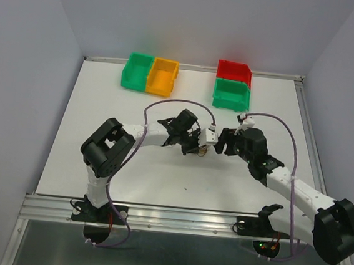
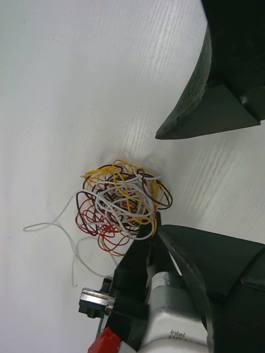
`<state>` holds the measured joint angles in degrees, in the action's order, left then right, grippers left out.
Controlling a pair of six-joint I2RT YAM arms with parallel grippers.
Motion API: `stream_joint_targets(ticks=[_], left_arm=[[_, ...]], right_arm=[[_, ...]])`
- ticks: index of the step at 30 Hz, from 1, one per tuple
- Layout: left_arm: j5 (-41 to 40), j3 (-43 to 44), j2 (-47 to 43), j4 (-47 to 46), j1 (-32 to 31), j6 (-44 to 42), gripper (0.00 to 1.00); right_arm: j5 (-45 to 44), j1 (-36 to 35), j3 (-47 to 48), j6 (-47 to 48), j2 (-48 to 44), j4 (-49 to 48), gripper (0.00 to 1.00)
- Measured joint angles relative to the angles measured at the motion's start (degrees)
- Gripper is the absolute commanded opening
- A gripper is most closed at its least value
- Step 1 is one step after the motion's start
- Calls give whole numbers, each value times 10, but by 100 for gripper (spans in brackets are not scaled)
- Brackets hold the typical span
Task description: Untangle the cables
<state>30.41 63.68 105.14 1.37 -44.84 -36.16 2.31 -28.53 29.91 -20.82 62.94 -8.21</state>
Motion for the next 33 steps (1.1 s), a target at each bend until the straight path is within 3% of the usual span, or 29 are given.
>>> stream_joint_targets(ticks=[4, 8, 16, 19, 27, 28, 31, 32, 33], left_arm=[[-4, 5, 15, -14, 11, 8, 0], [37, -19, -38, -24, 44, 13, 0], [164, -33, -160, -37, 94, 26, 0], [206, -33, -162, -30, 99, 31, 0], [273, -29, -162, 10, 113, 37, 0], [281, -26, -162, 16, 113, 37, 0], [306, -14, -161, 44, 115, 33, 0], [315, -5, -159, 56, 115, 31, 0], [325, 5, -156, 69, 116, 25, 0]], right_arm=[[-4, 0, -2, 0, -9, 5, 67], [20, 0, -14, 5, -29, -12, 71], [173, 0, -51, 40, -1, -153, 75], [219, 0, -53, 52, 27, -212, 84], [235, 0, -74, 64, 62, -333, 85], [235, 0, -75, 66, 69, -344, 83], [238, 0, -83, 71, 86, -389, 64], [247, 0, -92, 71, 91, -410, 44], [257, 0, -97, 73, 94, -427, 36]])
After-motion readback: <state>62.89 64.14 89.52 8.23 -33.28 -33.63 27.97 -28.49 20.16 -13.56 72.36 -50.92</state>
